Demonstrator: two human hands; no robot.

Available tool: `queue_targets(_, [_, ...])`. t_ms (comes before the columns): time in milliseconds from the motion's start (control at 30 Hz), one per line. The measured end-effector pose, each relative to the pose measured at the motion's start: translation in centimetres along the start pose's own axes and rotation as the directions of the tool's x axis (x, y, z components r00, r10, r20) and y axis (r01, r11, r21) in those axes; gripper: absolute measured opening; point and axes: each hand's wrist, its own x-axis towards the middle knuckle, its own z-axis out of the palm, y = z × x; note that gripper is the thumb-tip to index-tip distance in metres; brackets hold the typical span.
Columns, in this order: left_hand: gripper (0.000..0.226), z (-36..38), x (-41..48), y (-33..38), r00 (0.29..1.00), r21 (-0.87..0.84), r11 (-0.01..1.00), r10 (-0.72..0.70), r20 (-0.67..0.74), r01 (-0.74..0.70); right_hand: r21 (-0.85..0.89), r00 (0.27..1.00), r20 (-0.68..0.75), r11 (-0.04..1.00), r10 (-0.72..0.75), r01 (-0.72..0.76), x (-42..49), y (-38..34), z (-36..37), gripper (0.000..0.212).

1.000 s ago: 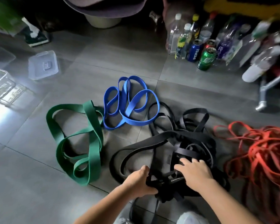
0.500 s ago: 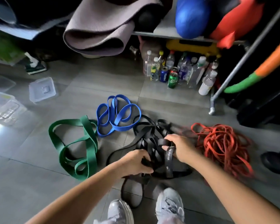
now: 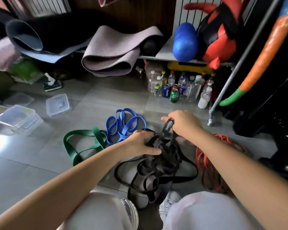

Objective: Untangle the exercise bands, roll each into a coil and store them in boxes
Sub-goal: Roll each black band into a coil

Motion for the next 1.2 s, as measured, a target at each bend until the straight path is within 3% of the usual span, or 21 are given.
queue_targets(67, [0.045, -0.5, -0.8, 2.7, 0.999, -0.027, 0.999, 0.04, 0.026, -0.039, 0.032, 0.996, -0.082, 0.999, -0.035, 0.038, -0.9, -1.7, -1.9, 0.023])
queue_targets(167, [0.018, -1.1, -2.2, 6.8, 0.995, -0.158, 0.987, -0.013, -0.099, -0.003, 0.175, 0.971, -0.218, 0.975, -0.096, 0.136, -2.5, -3.7, -5.1, 0.045])
queue_targets(333, [0.012, -4.6, -6.4, 11.7, 0.929, -0.451, 0.885, -0.064, -0.365, -0.116, 0.441, 0.939, -0.343, 0.881, -0.01, 0.17, -4.7, -2.0, -8.5, 0.017])
queue_targets(400, [0.009, -6.0, -8.4, 13.1, 0.909, -0.597, 0.762, -0.029, -0.416, -0.25, 0.668, 0.967, -0.244, 0.71, -0.075, 0.223, -6.6, -1.4, -8.3, 0.014])
queue_targets(433, [0.008, -6.6, -9.4, 13.8, 0.906, -0.665, 0.677, 0.006, -0.424, -0.315, 0.792, 0.975, -0.166, 0.569, -0.146, 0.22, -7.7, -1.4, -8.0, 0.014])
queue_targets(467, [0.008, -7.1, -10.2, 14.4, 0.907, -0.708, 0.61, 0.046, -0.418, -0.357, 0.881, 0.972, -0.081, 0.441, -0.22, 0.173, -8.8, -1.6, -7.4, 0.026])
queue_targets(500, [0.007, -7.3, -10.9, 15.1, 0.908, -0.713, 0.591, 0.085, -0.41, -0.377, 0.916, 0.96, -0.017, 0.382, -0.278, 0.126, -9.5, -1.9, -6.7, 0.04])
queue_targets(567, [0.005, -7.1, -11.9, 16.3, 0.907, -0.647, 0.658, 0.144, -0.395, -0.386, 0.89, 0.967, 0.01, 0.443, -0.255, 0.108, -10.5, -3.2, -4.9, 0.054])
queue_targets(600, [0.006, -7.0, -12.3, 16.7, 0.905, -0.623, 0.677, 0.16, -0.395, -0.391, 0.877, 0.978, -0.025, 0.465, -0.209, 0.122, -10.7, -3.7, -3.9, 0.048])
queue_targets(667, [0.008, -7.3, -13.1, 17.1, 0.888, -0.652, 0.625, 0.164, -0.429, -0.43, 0.859, 0.992, -0.064, 0.5, -0.112, 0.111, -11.1, -4.1, -1.8, 0.023])
queue_targets(733, [0.006, -8.6, -13.9, 16.8, 0.859, -0.7, 0.518, 0.153, -0.489, -0.491, 0.737, 0.997, -0.022, 0.673, -0.07, 0.064, -11.7, -2.9, 0.4, 0.012])
queue_targets(767, [0.004, -9.4, -14.3, 16.4, 0.841, -0.705, 0.484, 0.144, -0.521, -0.519, 0.656, 0.999, -0.014, 0.753, -0.045, 0.043, -12.1, -1.9, 1.4, 0.014])
queue_targets(833, [0.004, -10.6, -14.8, 15.5, 0.817, -0.681, 0.497, 0.108, -0.566, -0.538, 0.573, 0.999, -0.041, 0.819, 0.019, 0.008, -12.6, -0.2, 2.3, 0.027])
queue_targets(933, [0.003, -11.0, -15.2, 14.3, 0.823, -0.621, 0.629, 0.054, -0.565, -0.467, 0.564, 0.994, -0.099, 0.825, 0.043, 0.021, -12.8, 0.0, -0.8, 0.017])
queue_targets(1033, [0.003, -10.6, -15.2, 13.6, 0.832, -0.572, 0.713, 0.028, -0.554, -0.405, 0.581, 0.926, -0.377, 0.781, 0.007, 0.231, -12.3, -1.5, -7.9, 0.006])
queue_targets(1200, [0.014, -9.2, -15.4, 14.5, 0.861, -0.591, 0.735, -0.018, -0.508, -0.333, 0.638, 0.796, -0.604, 0.573, -0.041, 0.514, -14.7, -5.4, -19.0, 0.009])
